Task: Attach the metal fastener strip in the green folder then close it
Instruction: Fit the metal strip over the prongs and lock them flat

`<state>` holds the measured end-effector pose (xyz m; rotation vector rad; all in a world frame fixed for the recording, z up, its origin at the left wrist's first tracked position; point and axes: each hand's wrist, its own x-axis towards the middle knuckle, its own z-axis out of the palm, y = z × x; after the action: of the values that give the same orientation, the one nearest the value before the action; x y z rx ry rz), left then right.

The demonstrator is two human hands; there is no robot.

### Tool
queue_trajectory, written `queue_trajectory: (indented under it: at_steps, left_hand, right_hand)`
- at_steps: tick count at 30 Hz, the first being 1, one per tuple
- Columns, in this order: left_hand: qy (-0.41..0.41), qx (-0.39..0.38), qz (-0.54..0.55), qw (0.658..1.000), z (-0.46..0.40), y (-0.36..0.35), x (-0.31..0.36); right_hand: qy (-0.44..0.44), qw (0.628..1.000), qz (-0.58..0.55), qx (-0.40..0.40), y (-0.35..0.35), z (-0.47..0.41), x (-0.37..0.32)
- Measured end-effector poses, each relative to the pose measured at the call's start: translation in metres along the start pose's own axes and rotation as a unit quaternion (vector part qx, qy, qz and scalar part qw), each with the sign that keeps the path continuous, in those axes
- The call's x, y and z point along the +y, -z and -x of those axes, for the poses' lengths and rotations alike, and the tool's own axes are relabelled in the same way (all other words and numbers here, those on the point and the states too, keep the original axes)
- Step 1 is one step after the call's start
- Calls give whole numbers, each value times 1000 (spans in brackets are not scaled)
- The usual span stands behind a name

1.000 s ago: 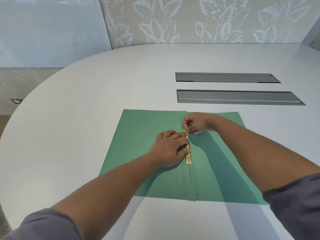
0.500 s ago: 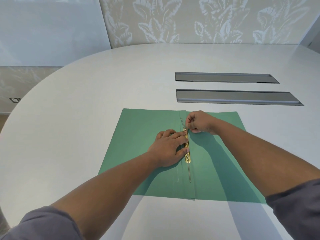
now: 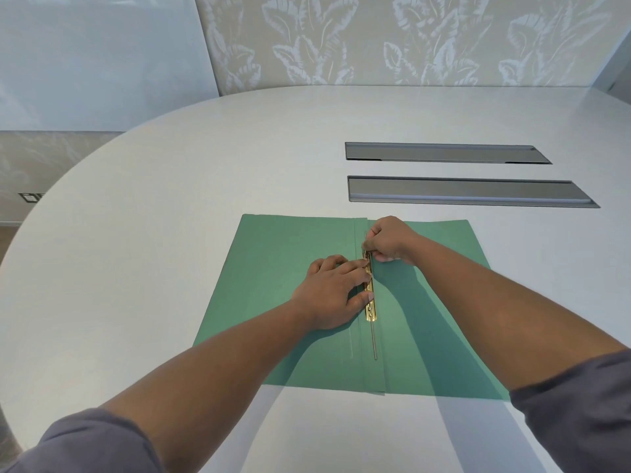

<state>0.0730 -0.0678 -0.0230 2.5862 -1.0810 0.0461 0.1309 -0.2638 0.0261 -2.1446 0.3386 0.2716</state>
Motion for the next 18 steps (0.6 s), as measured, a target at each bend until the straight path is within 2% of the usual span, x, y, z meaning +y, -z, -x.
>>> queue_trajectory:
  at_steps: [7,12,15,18]
  left_hand:
    - [0,-3,-2,1000,0,1,0]
    - [-1,-3,2,1000,1,2,1]
    - [1,-5,-2,1000,1,2,1]
    - [3,-10,-3,1000,1,2,2]
  right_hand:
    - [-13,997,47,67,-8,2,-7]
    - [4,980,171,103,-16,4,-12]
    - [33,980,144,133,-17,3,-6]
    - [28,987,41,150,-10,-1,4]
